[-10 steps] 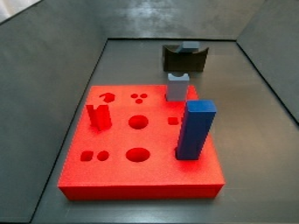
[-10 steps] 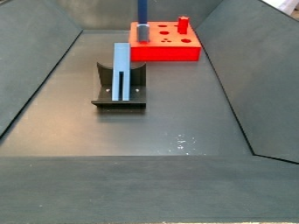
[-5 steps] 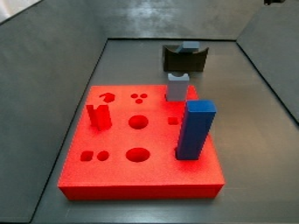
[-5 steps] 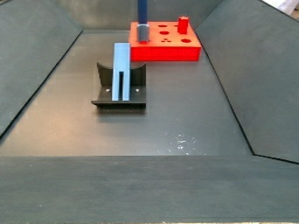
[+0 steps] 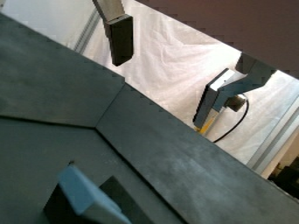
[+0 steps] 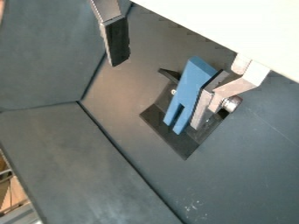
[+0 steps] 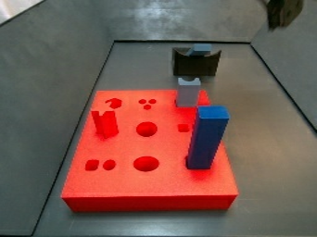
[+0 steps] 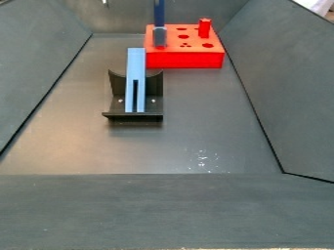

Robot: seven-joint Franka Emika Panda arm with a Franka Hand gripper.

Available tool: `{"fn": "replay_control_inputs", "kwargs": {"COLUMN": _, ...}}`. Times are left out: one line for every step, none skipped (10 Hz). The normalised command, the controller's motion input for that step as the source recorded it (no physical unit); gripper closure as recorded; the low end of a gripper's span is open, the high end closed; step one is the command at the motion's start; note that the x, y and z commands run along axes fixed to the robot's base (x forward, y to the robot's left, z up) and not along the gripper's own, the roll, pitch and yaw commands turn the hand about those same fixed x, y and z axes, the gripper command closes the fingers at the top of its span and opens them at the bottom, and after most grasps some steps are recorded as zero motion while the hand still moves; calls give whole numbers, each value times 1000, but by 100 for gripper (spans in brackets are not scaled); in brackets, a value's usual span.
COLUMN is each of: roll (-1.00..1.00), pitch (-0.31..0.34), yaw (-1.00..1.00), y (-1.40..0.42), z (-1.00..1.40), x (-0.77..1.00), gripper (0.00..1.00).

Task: Pick up the double-square object. Move up. Rotate the double-square object. Place the double-square object on the fixture. Regrasp the double-square object. Move to above the board. Insert the double-square object.
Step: Regrasp the double-square object.

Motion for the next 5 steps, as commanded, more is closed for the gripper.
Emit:
{"fn": "replay_control_inputs", "kwargs": {"roll": 110, "pitch": -72, "yaw": 117, "y": 30, "z": -1000, "x": 61, "gripper": 0}}
{"fn": "replay_control_inputs", "kwargs": {"roll": 86, "pitch": -92, "yaw": 73, "y": 29, "z": -1000, "x": 74, "gripper": 0}}
{"fn": "replay_control_inputs", "kwargs": {"roll": 83, "pitch": -96, "yaw": 57, "y": 26, "z": -1000, "x": 80, "gripper": 0}}
{"fn": "replay_control_inputs", "kwargs": {"roll": 81, "pitch": -91, "yaw": 24, "y": 23, "z": -1000, "x": 89, "gripper": 0}}
{"fn": "replay_control_inputs", "kwargs": {"roll": 78, "pitch": -86, "yaw": 4, "y": 20, "z": -1000, "x": 100, "gripper": 0}}
